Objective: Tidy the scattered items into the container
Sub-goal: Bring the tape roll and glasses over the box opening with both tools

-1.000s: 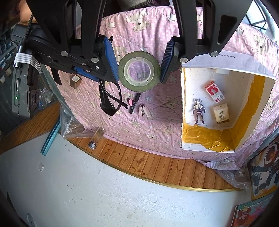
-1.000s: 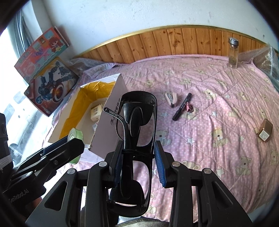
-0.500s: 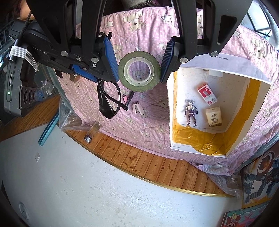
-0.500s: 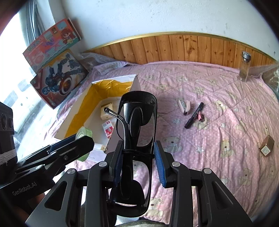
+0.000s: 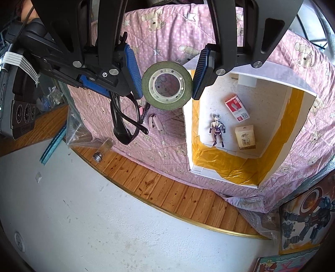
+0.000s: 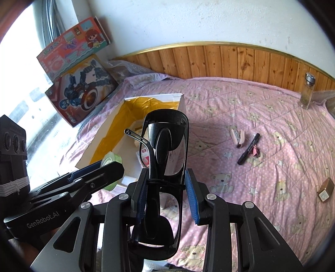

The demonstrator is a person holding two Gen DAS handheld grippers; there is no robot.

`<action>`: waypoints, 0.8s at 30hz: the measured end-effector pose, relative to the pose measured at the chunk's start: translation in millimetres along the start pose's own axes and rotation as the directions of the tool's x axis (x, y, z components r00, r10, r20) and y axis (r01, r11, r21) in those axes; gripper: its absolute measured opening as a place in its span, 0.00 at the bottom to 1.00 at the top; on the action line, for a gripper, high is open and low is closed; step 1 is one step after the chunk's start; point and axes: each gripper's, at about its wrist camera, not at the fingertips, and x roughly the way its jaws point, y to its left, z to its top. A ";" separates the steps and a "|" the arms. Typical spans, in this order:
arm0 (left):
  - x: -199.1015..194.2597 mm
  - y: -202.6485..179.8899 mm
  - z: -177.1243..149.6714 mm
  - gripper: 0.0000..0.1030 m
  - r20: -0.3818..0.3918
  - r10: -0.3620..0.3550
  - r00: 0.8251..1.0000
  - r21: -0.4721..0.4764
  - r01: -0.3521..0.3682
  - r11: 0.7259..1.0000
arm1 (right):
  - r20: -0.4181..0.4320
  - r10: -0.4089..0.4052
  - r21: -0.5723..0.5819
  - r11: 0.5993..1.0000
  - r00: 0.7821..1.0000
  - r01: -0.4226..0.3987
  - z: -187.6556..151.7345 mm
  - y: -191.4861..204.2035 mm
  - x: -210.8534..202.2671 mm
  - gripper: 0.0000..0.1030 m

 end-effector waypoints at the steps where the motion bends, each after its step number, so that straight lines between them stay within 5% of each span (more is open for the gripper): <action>1: -0.3 2.0 1.3 0.48 0.002 0.003 1.000 -0.003 -0.003 1.000 | 0.001 0.003 -0.003 1.000 1.000 -0.003 1.7 1.8 0.7 0.35; 24: -5.6 55.9 38.8 0.48 0.047 0.082 0.996 -0.075 -0.079 0.994 | -0.014 0.058 -0.077 0.995 0.998 -0.059 42.1 34.3 34.8 0.35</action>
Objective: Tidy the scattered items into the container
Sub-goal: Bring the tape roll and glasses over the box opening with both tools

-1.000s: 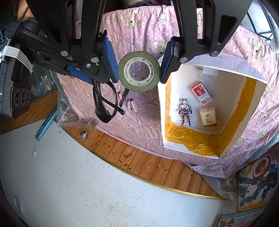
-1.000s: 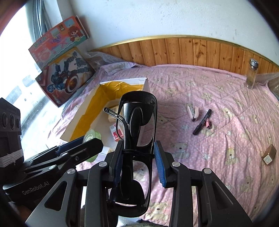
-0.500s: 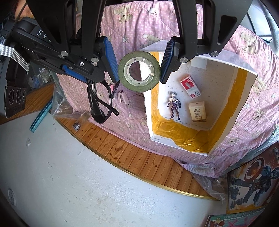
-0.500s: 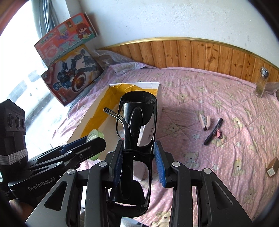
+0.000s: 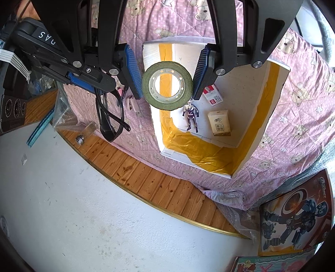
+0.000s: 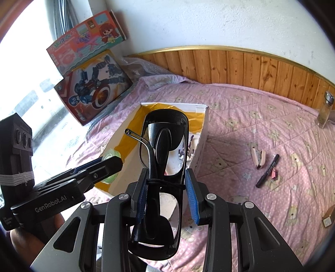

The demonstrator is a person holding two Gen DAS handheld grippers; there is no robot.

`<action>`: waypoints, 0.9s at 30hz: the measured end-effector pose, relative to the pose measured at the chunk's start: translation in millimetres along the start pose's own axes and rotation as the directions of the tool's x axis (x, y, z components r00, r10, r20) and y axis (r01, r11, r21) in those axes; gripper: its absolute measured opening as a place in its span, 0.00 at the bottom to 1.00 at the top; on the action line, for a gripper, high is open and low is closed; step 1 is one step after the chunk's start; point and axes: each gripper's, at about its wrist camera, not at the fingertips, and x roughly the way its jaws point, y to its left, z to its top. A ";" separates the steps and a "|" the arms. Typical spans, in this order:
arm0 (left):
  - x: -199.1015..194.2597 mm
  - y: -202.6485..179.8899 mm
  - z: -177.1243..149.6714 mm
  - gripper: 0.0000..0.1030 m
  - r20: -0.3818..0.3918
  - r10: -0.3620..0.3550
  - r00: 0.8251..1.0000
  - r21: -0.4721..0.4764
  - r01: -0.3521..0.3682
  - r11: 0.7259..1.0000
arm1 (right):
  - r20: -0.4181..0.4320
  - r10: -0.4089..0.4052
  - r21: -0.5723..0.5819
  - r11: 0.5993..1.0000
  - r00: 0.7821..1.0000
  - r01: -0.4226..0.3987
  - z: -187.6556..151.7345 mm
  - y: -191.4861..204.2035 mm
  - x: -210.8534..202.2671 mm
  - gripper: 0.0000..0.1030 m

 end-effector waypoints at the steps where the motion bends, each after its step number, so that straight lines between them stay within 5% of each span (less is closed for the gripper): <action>1: 0.3 2.9 2.6 0.48 0.002 0.004 1.000 -0.003 -0.004 1.000 | -0.002 0.000 -0.001 1.000 1.000 0.000 1.6 0.2 1.9 0.35; 27: 18.1 57.1 20.1 0.48 -0.017 0.058 0.998 -0.078 -0.059 0.995 | -0.061 0.024 -0.065 0.998 0.998 -0.028 28.8 27.7 52.9 0.35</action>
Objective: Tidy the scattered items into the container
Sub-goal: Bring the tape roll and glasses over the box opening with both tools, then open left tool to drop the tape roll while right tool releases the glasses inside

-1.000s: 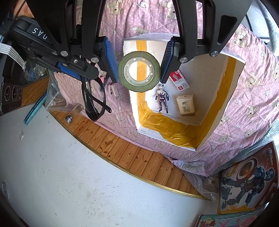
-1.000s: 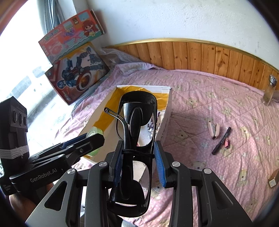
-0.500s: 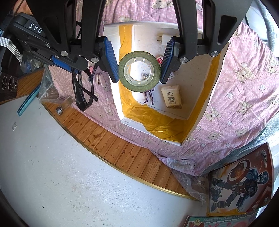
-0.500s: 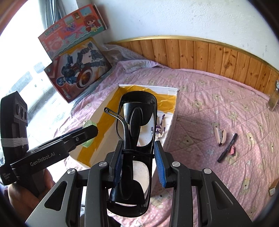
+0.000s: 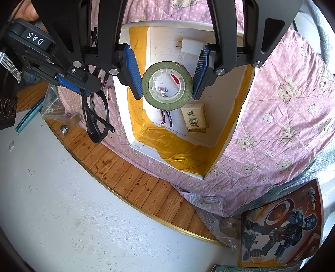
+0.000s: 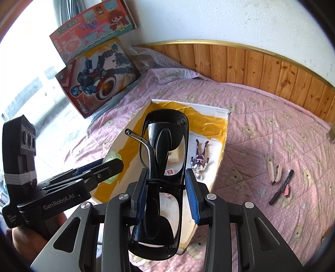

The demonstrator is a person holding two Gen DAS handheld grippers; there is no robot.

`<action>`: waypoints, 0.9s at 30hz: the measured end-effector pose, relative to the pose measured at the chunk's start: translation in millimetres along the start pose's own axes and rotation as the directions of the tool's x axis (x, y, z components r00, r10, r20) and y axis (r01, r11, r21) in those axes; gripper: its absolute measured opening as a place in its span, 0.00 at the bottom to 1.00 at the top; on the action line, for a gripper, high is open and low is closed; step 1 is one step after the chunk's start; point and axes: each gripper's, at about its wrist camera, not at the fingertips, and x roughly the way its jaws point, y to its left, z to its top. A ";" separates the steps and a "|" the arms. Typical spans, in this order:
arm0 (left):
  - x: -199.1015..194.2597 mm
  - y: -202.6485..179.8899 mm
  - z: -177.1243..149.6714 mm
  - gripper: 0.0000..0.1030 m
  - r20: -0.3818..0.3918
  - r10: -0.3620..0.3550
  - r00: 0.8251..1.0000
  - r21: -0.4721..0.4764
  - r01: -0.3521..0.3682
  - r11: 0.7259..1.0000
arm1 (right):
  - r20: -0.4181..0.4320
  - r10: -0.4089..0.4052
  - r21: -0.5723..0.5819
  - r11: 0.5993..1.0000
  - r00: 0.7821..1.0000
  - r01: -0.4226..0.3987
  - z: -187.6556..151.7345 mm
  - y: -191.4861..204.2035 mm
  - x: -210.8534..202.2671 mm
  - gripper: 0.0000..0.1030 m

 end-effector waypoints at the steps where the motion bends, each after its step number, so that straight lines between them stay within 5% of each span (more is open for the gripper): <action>1: 0.5 1.3 -0.2 0.48 -0.002 0.000 1.000 -0.001 0.000 1.000 | -0.005 0.005 0.000 1.000 1.000 -0.005 1.2 0.7 2.9 0.35; 27: 37.1 30.6 -6.5 0.48 -0.126 0.070 0.990 -0.004 -0.071 0.997 | -0.126 0.066 -0.008 0.998 0.990 -0.068 56.5 15.2 86.9 0.35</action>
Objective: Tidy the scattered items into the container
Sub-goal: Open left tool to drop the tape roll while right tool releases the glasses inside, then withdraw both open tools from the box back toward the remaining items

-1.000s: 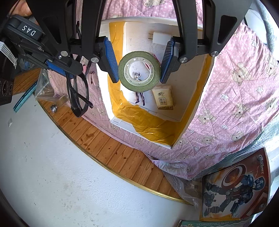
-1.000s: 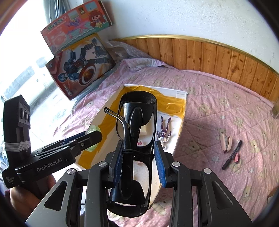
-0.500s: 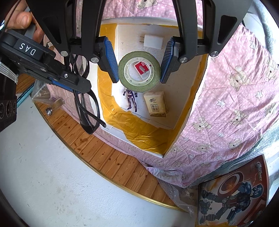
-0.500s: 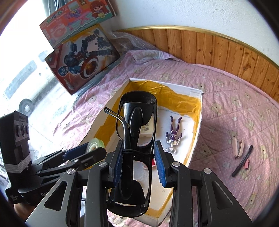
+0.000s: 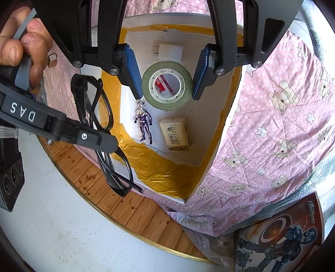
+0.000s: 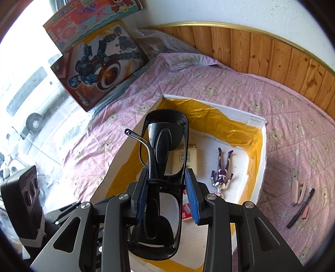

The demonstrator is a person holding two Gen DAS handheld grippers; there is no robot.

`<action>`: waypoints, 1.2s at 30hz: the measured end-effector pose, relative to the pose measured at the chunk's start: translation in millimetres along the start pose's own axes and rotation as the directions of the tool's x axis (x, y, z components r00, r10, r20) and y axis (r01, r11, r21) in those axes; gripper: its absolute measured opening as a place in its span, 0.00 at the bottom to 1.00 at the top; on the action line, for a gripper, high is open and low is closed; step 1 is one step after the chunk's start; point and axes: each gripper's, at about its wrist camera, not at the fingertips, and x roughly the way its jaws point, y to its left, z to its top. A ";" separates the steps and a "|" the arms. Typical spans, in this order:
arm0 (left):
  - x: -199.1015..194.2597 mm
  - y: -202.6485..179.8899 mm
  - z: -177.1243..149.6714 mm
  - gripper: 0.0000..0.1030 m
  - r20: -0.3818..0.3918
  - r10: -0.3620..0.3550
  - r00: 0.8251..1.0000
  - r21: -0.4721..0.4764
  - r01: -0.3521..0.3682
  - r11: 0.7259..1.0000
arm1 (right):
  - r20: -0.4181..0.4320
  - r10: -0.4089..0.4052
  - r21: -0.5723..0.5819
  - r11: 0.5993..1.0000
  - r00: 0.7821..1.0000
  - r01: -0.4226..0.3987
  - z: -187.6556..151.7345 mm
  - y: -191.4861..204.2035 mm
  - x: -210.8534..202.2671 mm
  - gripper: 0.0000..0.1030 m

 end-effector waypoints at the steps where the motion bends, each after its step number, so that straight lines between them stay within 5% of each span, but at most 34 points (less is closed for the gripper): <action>1: 1.4 0.3 -0.4 0.48 -0.004 0.003 1.000 0.002 -0.003 1.000 | -0.007 0.006 0.006 1.000 1.000 -0.006 3.1 -0.4 3.9 0.35; 14: 11.2 4.1 6.4 0.48 -0.008 0.034 0.999 0.047 -0.034 0.998 | -0.111 0.117 0.135 0.986 0.987 -0.102 28.3 -15.5 60.3 0.35; 36: 11.7 12.6 6.4 0.52 0.030 0.043 0.999 0.030 -0.044 0.999 | -0.182 0.151 0.174 0.978 0.972 -0.119 36.8 -8.6 113.4 0.40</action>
